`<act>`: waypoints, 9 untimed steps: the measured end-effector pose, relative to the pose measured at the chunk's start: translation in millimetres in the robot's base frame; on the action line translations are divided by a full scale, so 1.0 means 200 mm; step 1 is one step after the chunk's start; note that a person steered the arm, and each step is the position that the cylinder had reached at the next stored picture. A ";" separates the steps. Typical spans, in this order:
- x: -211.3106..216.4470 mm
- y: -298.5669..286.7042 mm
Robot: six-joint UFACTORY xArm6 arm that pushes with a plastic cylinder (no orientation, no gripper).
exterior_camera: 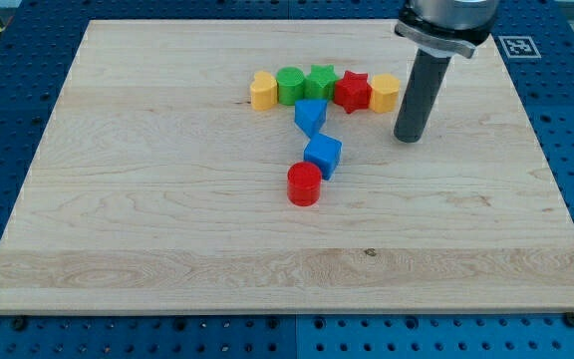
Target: Move your arm towards the bottom center
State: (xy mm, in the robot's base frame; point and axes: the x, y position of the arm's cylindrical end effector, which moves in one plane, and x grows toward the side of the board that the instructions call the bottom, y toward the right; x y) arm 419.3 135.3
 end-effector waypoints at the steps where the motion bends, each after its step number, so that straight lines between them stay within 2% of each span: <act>1: 0.03 -0.03; 4: 0.17 -0.09; 7: 0.62 -0.15; 9: 0.68 -0.32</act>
State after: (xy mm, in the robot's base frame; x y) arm 555.4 70.9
